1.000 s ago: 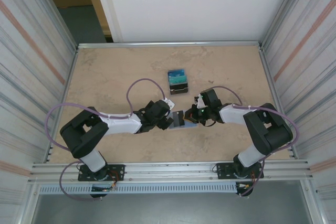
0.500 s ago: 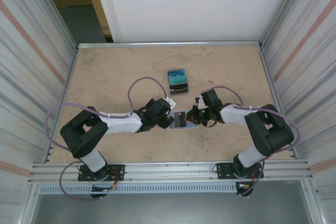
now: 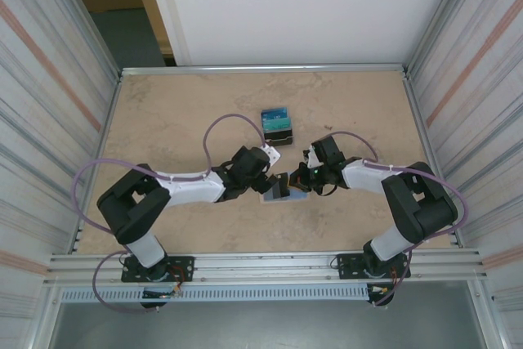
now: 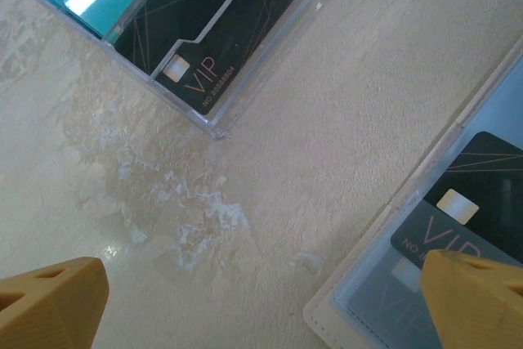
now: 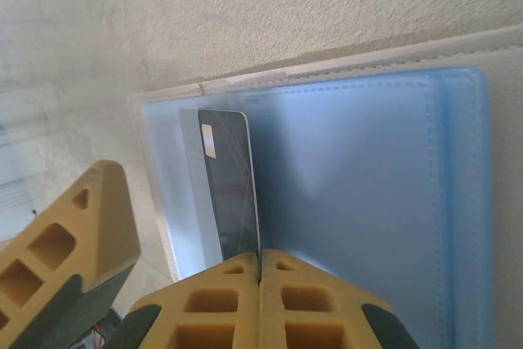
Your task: Take the credit cards out of the card holder
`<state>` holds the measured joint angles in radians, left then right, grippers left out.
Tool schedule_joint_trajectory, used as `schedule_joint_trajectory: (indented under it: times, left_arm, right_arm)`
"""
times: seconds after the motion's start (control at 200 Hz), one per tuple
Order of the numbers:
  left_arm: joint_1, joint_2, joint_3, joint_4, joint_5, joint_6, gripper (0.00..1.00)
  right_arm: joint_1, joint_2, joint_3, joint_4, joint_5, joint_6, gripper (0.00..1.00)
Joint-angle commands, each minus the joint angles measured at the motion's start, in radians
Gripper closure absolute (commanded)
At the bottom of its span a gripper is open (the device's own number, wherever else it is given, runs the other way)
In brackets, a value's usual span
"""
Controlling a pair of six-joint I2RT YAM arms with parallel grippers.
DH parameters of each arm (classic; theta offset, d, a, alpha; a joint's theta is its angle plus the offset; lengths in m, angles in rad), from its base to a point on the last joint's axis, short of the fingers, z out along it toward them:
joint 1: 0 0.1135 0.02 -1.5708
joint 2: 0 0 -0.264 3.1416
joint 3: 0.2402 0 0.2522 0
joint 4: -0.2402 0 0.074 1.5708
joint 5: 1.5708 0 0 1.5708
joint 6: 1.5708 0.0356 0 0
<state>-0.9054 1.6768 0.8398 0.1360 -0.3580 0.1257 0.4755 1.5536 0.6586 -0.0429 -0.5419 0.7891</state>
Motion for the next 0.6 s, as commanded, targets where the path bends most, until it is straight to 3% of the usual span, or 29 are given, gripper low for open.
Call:
schedule_joint_trajectory:
  times: [0.0,0.596]
  left_arm:
    - [-0.006,0.028,0.026,0.025,0.013,0.021,0.02]
    - [-0.015,0.089,0.047,0.005,0.004,0.073,0.01]
  right_arm:
    - [-0.009,-0.016,0.031,-0.064,0.023,-0.038,1.00]
    - [-0.052,-0.020,0.078,-0.191,0.018,-0.114,1.00]
